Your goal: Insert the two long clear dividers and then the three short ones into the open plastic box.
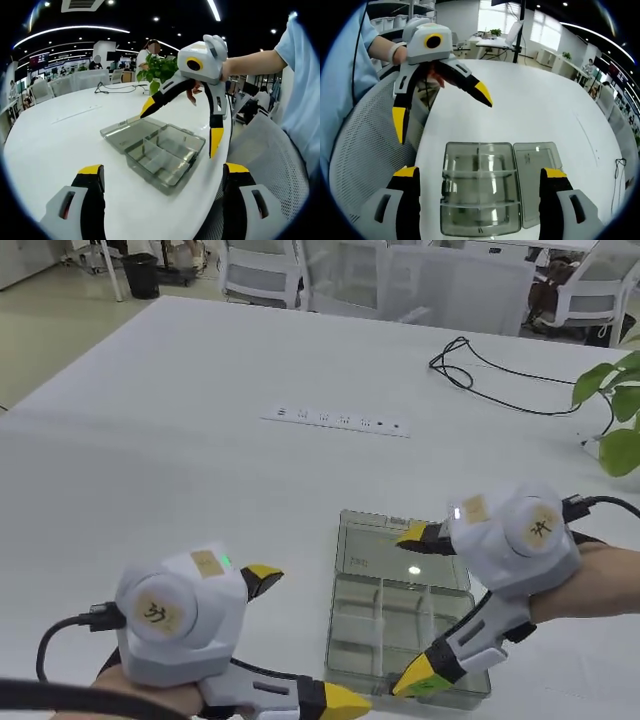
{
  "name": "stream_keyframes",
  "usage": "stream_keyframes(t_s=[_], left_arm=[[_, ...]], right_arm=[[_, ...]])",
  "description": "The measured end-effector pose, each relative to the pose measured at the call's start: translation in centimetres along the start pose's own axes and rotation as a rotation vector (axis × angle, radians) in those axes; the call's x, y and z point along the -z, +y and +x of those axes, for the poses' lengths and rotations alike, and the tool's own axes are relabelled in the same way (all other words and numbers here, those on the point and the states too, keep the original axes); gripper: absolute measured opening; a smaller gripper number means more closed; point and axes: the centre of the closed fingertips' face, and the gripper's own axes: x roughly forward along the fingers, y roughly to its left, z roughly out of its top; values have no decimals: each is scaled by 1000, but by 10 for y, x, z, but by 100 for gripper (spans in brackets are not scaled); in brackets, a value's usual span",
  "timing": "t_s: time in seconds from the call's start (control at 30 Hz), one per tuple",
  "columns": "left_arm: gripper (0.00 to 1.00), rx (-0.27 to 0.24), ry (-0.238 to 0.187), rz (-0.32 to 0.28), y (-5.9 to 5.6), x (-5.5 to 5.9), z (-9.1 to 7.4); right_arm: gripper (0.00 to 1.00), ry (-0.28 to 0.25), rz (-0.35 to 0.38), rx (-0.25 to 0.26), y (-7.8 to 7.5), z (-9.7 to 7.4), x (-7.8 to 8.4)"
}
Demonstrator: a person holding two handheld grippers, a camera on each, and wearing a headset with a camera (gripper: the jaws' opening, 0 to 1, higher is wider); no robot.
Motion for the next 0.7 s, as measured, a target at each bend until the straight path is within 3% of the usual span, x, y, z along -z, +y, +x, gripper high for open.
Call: stream_keyframes(t_s=[0.7], left_arm=[[100, 10, -4, -5, -2, 0, 7]], right_arm=[[100, 6, 187, 134, -16, -67, 65]])
